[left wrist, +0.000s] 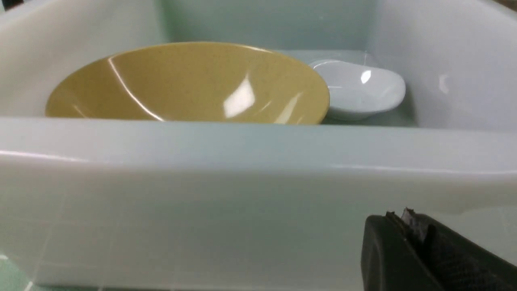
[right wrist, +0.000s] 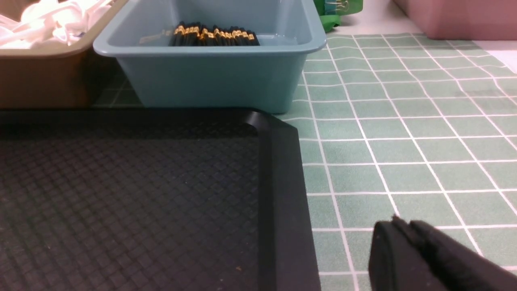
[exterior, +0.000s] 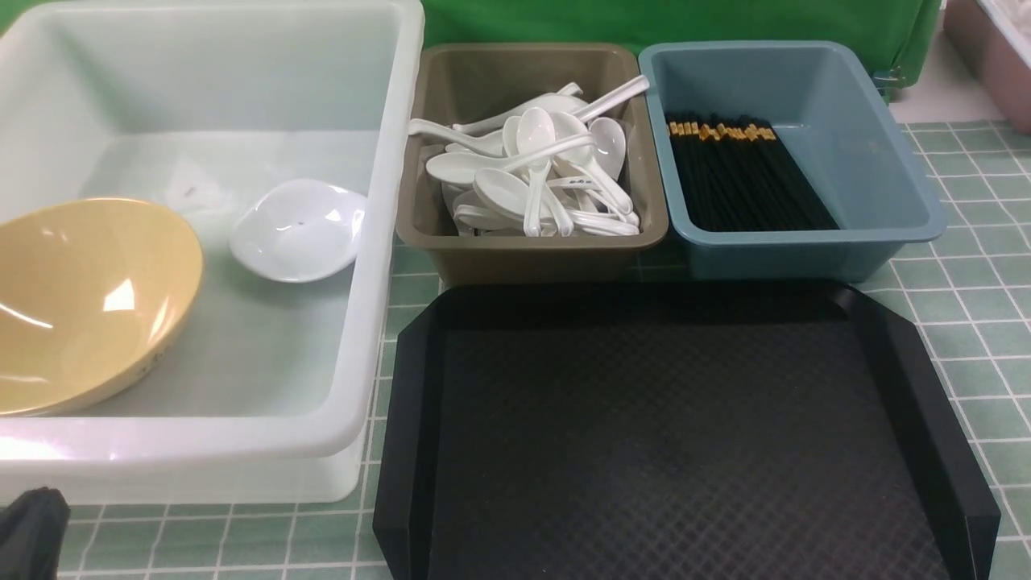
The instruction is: On blue table put chopsticks spoon bowls plates into blue grey white boxes.
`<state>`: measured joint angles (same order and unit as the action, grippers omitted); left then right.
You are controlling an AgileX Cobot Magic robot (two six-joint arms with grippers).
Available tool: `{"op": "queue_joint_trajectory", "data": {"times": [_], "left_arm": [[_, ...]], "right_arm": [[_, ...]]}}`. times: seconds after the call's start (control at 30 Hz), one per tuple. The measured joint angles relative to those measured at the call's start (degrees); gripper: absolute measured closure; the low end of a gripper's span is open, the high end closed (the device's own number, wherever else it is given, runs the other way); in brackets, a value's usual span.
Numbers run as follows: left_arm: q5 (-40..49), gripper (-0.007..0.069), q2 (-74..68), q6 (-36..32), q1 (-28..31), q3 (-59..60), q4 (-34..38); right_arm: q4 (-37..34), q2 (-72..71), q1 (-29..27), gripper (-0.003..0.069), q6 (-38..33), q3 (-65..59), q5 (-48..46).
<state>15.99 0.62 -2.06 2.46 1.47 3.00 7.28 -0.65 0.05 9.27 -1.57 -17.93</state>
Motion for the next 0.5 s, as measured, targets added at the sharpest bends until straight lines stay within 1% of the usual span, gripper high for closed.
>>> {"op": "queue_joint_trajectory", "data": {"times": [0.07,0.3,0.5], "left_arm": [[1.1,0.0623,0.0,0.1,0.1,0.0,0.0],[1.6,0.0623,0.0,0.1,3.4,0.0,0.0],[1.6,0.0623,0.0,0.1,2.6,0.0,0.0]], "right_arm": [[0.0,0.0,0.0,0.0577,0.0,0.0,0.0],[0.0,0.0,0.0,0.0569,0.0,0.0,0.0],[0.0,0.0,0.0,0.0561,0.0,0.0,0.0]]}}
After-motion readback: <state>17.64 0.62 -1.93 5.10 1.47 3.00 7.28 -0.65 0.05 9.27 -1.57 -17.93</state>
